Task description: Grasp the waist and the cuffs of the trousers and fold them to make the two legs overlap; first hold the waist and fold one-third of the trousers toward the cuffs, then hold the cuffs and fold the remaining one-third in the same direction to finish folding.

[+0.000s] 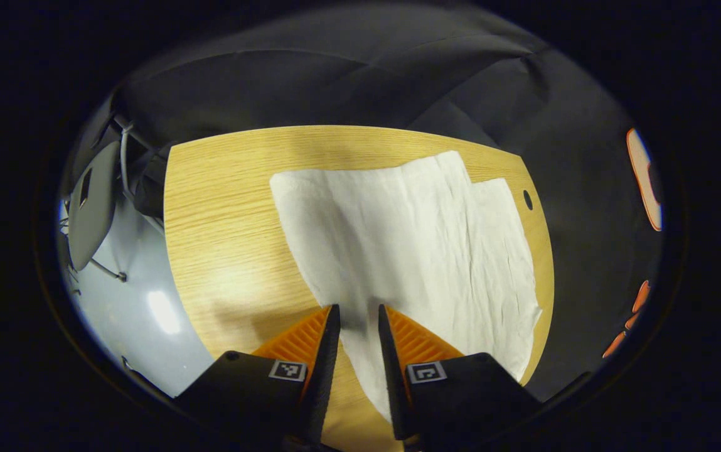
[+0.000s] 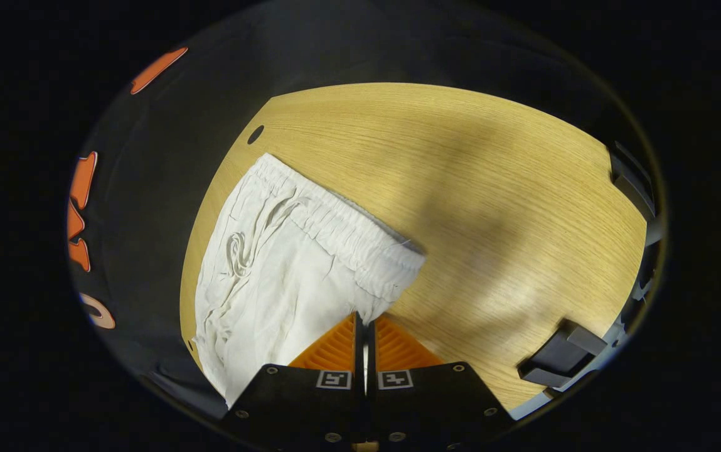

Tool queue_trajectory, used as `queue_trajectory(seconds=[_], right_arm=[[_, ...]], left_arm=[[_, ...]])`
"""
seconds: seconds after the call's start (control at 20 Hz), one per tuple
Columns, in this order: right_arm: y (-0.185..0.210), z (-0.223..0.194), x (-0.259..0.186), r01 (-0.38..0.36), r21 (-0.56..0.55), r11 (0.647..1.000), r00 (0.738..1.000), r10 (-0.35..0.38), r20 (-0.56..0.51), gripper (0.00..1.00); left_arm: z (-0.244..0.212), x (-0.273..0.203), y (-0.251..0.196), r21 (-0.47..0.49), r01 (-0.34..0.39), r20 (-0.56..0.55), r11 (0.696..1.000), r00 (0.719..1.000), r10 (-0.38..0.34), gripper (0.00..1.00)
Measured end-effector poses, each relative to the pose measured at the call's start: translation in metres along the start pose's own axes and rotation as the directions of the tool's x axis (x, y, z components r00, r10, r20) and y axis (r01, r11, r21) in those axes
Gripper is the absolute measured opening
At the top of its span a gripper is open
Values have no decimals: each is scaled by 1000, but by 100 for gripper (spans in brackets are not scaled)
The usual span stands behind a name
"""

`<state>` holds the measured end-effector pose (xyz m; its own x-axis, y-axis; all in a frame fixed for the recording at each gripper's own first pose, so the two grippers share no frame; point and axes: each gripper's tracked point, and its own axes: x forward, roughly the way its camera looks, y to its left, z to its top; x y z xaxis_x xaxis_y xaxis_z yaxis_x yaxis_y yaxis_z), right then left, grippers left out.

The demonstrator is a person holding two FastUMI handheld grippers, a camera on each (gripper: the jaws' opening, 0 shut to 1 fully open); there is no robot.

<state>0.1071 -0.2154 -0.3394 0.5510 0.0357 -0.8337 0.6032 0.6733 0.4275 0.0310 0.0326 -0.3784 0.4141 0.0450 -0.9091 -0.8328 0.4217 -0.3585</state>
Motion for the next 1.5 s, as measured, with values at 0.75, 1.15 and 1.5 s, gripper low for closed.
queue_trajectory(seconds=[0.75, 1.15, 1.5], right_arm=[[45, 16, -38, -122, 37, 992, 992, 122, 22, 0], [123, 61, -48, -227, 3, 974, 973, 227, 47, 0], [176, 98, -13, -202, -33, 979, 978, 203, 52, 0]], left_arm=[[24, -24, -51, 154, 80, -5, 985, 997, -80, 4], [72, -23, -132, 273, 147, 1, 951, 988, -153, 4], [102, -2, -208, 327, 178, -18, 928, 983, -182, 4]])
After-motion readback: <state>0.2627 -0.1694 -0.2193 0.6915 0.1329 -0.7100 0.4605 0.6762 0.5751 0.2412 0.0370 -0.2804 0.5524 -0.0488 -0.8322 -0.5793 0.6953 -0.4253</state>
